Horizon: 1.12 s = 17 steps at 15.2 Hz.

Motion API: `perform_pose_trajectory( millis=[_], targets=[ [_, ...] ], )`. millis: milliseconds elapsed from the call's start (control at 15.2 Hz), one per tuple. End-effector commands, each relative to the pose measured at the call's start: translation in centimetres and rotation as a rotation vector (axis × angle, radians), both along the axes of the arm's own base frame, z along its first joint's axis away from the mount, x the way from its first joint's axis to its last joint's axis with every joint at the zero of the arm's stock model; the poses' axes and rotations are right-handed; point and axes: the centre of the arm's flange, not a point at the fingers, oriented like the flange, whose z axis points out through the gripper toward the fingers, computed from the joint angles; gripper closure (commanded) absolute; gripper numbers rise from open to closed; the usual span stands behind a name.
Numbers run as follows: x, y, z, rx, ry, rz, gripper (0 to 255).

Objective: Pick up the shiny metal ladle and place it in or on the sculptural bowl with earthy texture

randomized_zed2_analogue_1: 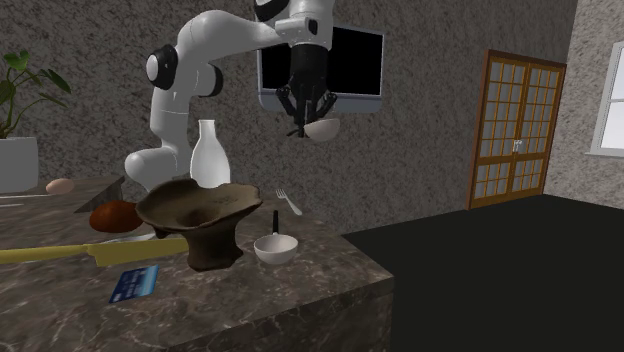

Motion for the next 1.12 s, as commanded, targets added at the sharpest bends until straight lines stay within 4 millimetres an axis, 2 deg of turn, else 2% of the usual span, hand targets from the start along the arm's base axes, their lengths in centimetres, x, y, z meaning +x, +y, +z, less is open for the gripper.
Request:
perform_pose_trajectory(
  millis=[0,990,1056],
  targets=[
    [0.0,-0.1,1.0,0.000,0.001,0.000,255],
    [-16.9,-10.3,2.3,0.000,0.001,0.000,255],
    [-17.5,-10.7,2.4,0.000,0.001,0.000,255]
  ],
)
